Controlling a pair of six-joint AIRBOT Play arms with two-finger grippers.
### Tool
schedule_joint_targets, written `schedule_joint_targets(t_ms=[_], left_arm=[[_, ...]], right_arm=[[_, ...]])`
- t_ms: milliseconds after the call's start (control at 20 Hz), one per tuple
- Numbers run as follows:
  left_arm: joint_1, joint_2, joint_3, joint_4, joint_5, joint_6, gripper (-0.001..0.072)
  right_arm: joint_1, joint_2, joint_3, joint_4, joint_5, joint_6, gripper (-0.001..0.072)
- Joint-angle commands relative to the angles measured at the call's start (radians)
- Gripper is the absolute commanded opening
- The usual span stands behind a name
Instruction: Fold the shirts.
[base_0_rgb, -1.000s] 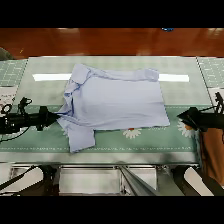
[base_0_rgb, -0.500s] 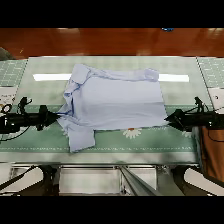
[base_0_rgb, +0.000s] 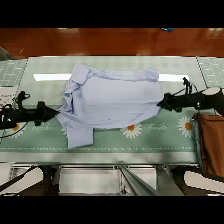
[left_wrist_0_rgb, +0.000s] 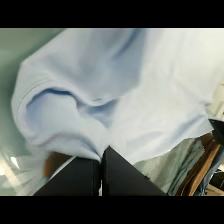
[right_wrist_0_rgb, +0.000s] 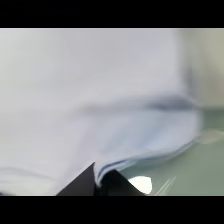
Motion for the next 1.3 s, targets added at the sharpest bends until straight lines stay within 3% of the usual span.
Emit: schedule_joint_targets(t_ms=[0,100,250,400,550,800,900,1050,1250], left_arm=[[-0.004,0.057,0.180,-0.062,-0.080,-0.010,0.0018],[-0.008,0.111,0.342,-0.092,-0.068,-0.058,0.0018],[-0.035,0.128,0.631,-0.093,-0.006,-0.201,0.0017],[-0.040,0.142,0.911,-0.088,-0.081,-0.222,0.0017],[-0.040,0.206,1.090,-0.027,-0.079,-0.233,0.0017],[-0.039,0.435,1.174,0.332,-0.085,-0.267,0.0017],[-0.061,0.545,1.174,0.508,-0.078,-0.333,0.0017],[-0.213,0.684,1.174,0.701,-0.082,-0.352,0.0017],[-0.453,0.788,1.176,0.950,-0.162,-0.465,0.0018]], right_arm=[[0.021,0.071,0.253,-0.031,0.113,0.026,0.0027],[0.021,0.125,0.475,-0.076,0.122,0.064,0.0026],[0.021,0.135,0.824,-0.079,0.193,0.124,0.0026],[0.021,0.171,1.114,-0.093,0.283,0.155,0.0027],[0.021,0.291,1.193,-0.171,0.303,0.141,0.0026],[0.021,0.512,1.192,-0.360,0.362,0.174,0.0027],[0.021,0.570,1.192,-0.377,0.391,0.188,0.0027],[0.021,0.628,1.192,-0.432,0.473,0.219,0.0027],[0.021,0.670,1.192,-0.477,0.516,0.268,0.0027]])
